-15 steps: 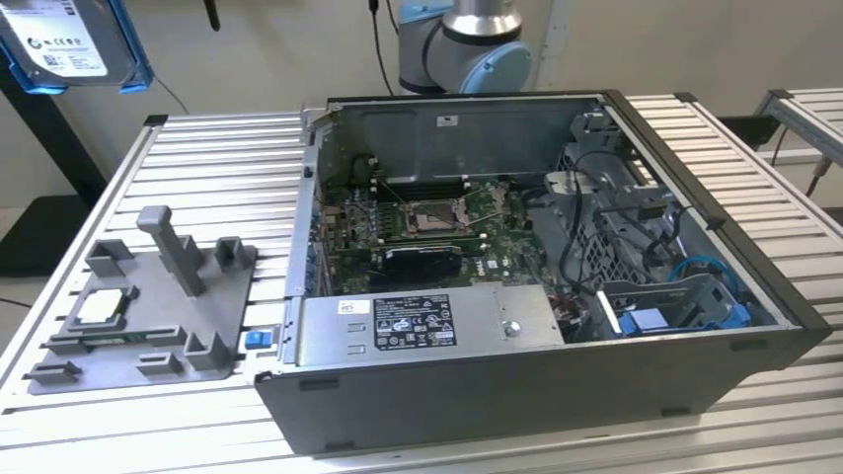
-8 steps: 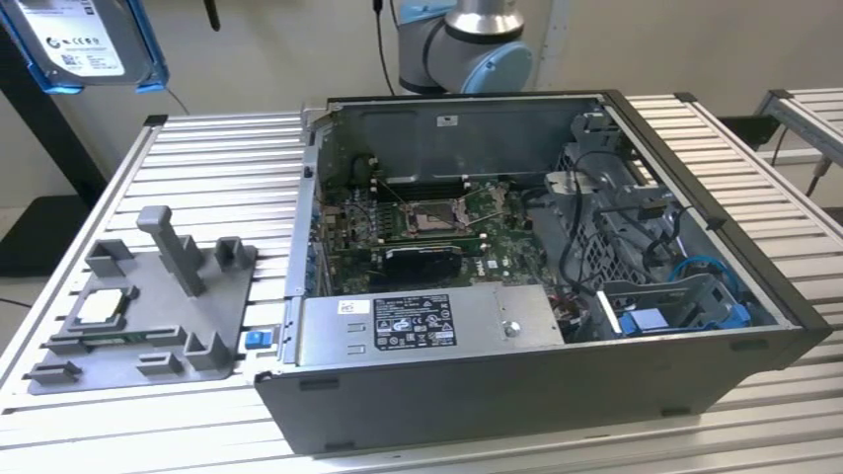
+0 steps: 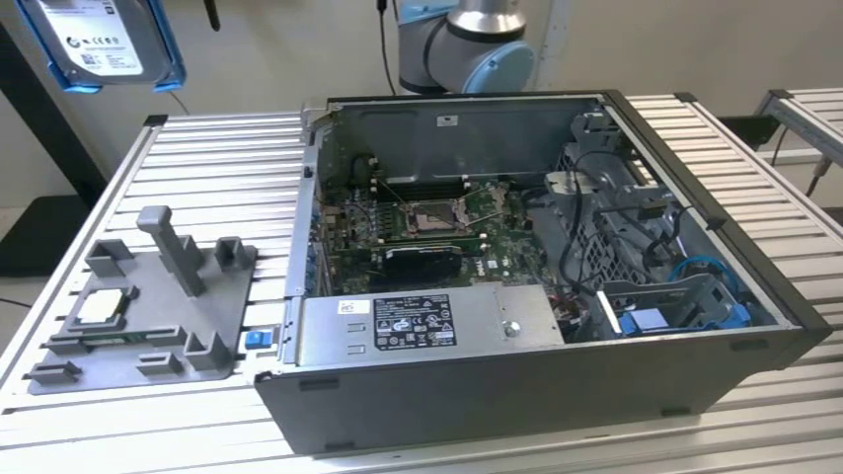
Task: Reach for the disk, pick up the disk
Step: 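Pick up the disk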
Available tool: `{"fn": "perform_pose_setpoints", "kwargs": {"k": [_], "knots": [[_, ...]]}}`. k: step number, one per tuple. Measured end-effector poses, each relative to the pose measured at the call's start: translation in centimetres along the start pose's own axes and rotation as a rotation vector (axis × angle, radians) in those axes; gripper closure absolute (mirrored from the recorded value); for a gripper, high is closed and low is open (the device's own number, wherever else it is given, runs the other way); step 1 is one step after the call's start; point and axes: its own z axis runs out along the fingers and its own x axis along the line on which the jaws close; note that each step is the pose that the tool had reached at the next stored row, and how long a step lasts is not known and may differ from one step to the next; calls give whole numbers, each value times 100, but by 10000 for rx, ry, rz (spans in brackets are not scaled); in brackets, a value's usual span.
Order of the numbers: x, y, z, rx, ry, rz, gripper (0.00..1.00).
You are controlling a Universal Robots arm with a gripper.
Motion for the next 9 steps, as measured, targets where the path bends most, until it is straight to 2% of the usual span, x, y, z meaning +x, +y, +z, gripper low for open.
{"fn": "perform_pose_setpoints", "kwargs": {"k": [9], "knots": [[-6,-192,-1,-3,1,-1,100]]}}
